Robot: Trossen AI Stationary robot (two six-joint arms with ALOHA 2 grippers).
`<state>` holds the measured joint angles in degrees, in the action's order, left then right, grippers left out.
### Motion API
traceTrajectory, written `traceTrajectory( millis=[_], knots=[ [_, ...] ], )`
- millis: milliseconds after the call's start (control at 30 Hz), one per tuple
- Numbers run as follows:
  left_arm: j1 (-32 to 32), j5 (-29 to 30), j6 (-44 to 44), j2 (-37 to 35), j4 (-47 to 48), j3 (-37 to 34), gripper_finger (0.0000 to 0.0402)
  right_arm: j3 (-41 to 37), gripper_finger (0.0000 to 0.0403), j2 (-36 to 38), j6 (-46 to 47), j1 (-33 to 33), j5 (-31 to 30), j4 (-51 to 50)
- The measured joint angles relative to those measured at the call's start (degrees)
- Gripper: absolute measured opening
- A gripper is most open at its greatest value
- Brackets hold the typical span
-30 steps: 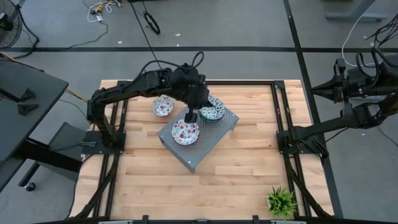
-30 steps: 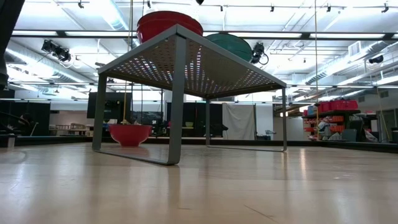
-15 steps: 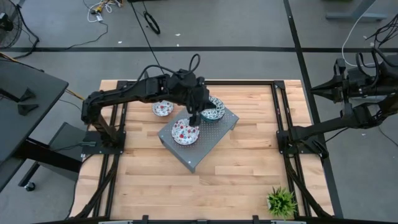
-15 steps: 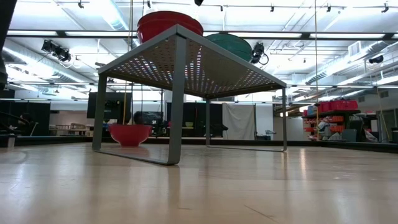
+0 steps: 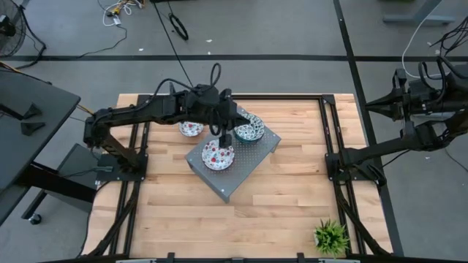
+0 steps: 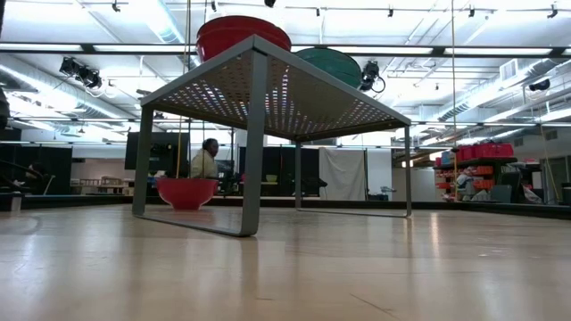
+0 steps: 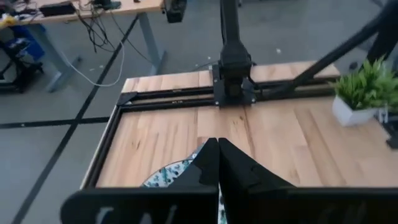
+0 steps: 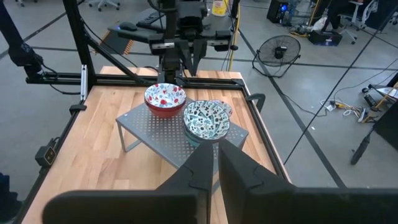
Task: Pick & Place Mini bowls
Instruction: Stack the blue patterned bowl on top of the blue patterned bowls on the shelf
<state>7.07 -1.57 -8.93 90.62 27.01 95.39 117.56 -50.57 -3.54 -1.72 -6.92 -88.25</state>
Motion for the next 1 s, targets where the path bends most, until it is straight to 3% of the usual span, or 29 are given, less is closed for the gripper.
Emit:
traceTrajectory(
  millis=[367,1000],
  knots=[
    [-0.2,4.3,10.9,-4.2,-2.9,-7.3,0.0000,0.0,0.0027,0.0,0.0,0.0,0.0,0.0],
    [0.5,4.1,11.2,-0.6,2.8,-7.8,0.0000,0.0,0.0027,0.0,0.0,0.0,0.0,0.0]
  ],
)
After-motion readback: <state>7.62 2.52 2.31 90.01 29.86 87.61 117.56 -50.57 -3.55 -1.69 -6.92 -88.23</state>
